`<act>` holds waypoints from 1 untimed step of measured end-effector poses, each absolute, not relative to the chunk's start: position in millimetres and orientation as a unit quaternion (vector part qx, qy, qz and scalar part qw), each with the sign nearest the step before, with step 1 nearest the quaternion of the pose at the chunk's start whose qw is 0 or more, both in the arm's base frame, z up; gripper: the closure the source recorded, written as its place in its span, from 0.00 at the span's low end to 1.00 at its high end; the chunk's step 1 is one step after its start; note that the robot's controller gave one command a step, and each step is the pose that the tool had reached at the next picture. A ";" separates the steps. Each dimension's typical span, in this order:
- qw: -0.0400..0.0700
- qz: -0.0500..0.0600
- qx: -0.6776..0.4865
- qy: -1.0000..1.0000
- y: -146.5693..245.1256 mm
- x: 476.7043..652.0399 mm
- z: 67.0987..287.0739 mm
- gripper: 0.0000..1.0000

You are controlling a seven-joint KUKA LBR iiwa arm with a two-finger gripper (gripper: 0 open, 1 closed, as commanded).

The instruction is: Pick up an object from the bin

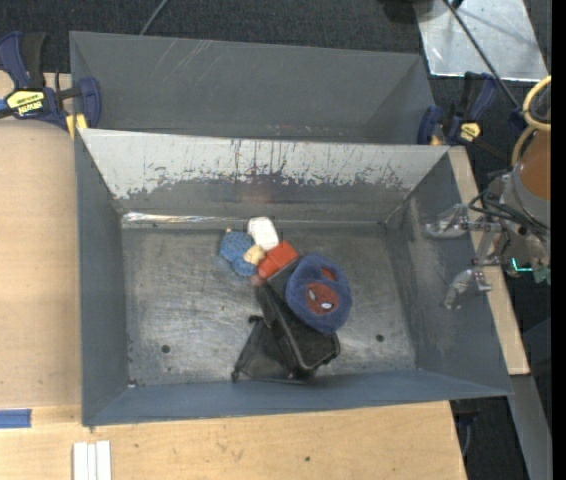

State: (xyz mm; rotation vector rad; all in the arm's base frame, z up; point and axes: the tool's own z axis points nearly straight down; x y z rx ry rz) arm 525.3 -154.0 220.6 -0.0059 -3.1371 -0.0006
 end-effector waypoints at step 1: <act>0.001 -0.002 -0.073 -0.997 -90.6 558.1 121.6 0.00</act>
Offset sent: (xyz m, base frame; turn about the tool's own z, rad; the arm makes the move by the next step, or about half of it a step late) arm 0.0328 0.0603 -0.0955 0.1461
